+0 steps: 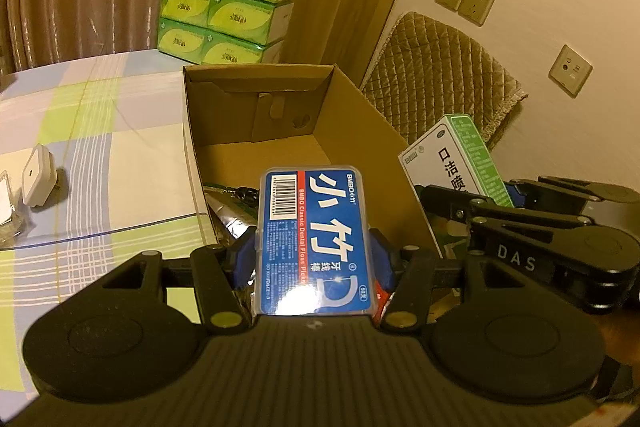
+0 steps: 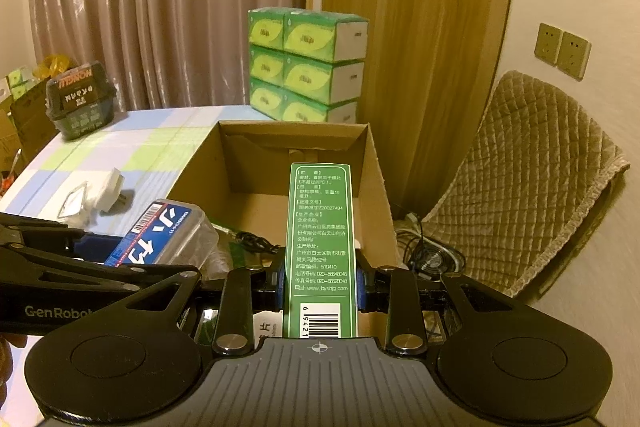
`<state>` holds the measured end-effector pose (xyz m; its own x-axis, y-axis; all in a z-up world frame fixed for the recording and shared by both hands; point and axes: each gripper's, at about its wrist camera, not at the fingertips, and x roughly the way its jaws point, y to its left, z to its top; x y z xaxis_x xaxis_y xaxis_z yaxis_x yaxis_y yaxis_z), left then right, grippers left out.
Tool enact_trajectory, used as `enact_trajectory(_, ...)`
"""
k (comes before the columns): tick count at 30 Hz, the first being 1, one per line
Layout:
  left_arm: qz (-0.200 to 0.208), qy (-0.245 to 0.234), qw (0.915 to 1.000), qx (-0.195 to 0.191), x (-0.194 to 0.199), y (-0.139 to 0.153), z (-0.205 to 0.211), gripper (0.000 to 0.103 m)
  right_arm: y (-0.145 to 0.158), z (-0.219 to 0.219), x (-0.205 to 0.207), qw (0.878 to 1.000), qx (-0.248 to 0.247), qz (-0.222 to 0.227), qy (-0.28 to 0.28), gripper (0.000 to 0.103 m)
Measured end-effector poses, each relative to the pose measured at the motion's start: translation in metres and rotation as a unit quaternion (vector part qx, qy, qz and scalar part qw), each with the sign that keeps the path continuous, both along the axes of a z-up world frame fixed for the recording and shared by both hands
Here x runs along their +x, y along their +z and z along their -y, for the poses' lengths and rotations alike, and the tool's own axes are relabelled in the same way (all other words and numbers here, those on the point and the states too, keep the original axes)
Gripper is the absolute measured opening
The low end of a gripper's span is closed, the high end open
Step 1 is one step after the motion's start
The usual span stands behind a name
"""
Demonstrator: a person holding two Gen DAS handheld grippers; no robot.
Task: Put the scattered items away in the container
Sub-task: 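Carry toothpick box with left tool while right tool carries medicine box into cardboard box, then open both tools to drop toothpick box and medicine box into cardboard box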
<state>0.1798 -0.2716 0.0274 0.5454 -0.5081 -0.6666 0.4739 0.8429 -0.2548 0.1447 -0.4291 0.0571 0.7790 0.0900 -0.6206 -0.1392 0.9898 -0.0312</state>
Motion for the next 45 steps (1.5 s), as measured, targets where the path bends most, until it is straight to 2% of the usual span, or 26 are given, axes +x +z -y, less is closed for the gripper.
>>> enact_trajectory(26, -0.011, 0.007, 0.9999, -0.005, 0.012, -0.008, 0.009, 0.052, -0.002, 0.002, 0.007, 1.0, 0.0, -0.002, -0.001, 0.028)
enact_trajectory(30, -0.012, 0.016, 0.9998, 0.0, 0.013, -0.009, 0.007, 0.06, -0.002, 0.002, 0.007, 1.0, 0.001, -0.002, -0.001, 0.028)
enact_trajectory(45, -0.012, 0.019, 0.9998, 0.004, 0.009, -0.01, 0.0, 0.06, -0.005, 0.006, 0.009, 1.0, 0.001, -0.003, -0.001, 0.028)
